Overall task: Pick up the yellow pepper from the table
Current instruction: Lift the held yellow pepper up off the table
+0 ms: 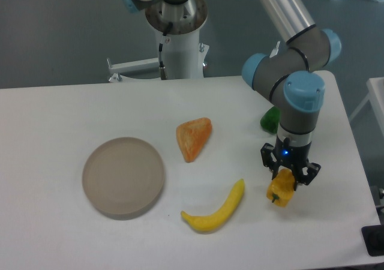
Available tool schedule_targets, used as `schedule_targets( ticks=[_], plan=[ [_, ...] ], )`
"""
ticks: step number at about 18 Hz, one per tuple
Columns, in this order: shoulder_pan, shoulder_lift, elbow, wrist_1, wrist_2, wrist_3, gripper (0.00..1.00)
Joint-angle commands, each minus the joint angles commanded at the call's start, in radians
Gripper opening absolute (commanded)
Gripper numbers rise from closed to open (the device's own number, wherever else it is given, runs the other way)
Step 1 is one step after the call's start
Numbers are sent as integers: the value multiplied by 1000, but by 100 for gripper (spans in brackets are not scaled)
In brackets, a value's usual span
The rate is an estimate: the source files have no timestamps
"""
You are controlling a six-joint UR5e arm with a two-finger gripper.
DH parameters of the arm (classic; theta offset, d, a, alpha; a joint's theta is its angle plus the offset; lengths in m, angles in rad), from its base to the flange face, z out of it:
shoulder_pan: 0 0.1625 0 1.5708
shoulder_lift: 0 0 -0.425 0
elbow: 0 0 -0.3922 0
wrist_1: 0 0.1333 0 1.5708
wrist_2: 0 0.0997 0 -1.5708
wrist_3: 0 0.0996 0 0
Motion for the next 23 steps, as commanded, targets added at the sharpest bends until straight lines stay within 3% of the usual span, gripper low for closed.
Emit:
schedule_targets(
  ticks=[8, 23],
  plan=[
    [2, 35, 0, -8, 5, 6, 28],
    [-3, 19, 11, 0, 38, 11, 28]
  ],
)
